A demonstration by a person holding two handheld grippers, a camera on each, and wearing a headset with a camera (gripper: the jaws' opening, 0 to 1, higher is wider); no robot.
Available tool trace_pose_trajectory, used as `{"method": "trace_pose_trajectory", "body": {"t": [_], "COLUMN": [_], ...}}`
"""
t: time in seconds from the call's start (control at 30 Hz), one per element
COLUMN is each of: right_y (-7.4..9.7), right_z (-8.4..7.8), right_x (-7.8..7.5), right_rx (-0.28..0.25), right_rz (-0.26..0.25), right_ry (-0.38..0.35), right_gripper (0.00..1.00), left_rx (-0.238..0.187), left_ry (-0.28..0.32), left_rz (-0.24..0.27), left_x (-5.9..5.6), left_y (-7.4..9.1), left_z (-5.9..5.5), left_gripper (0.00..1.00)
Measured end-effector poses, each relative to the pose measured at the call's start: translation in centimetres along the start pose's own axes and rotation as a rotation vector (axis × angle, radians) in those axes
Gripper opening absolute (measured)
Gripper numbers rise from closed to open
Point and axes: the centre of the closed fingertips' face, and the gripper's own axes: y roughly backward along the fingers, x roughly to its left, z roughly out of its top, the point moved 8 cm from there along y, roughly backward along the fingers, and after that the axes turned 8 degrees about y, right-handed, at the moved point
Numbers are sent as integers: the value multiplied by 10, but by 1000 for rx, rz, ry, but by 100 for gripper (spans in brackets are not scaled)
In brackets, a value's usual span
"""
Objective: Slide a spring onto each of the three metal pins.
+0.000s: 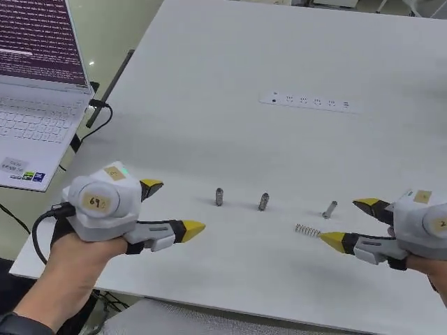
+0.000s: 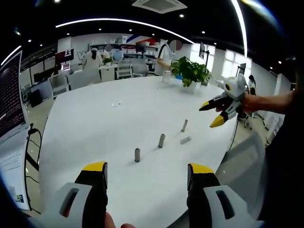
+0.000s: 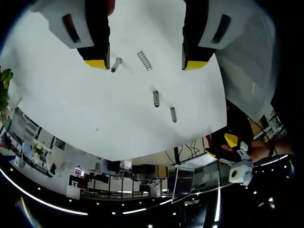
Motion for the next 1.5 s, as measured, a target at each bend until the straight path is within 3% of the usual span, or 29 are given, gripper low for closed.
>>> {"method": "trace_pose_trajectory", "body": {"t": [0.33,0.73,1.07,1.5], "right_y": [16,34,55,56], "right_z": [-14,-26,-35,-40], "right_x": [21,29,28,34], "right_rx": [-6,0,6,8], "right_rz": [-26,-59,-74,-47], "right_ry": [-59,-112,-133,-140], "right_gripper": [64,68,69,72], "left_rx": [6,12,12,47], "left_ry": [-13,-42,-79,-163], "left_rz": [-11,-39,-84,-172], "left_x": [-3,-12,-37,-63], "left_y": [-4,-13,-31,-59], "left_z": [2,8,21,32], "left_gripper": [64,64,64,63]}}
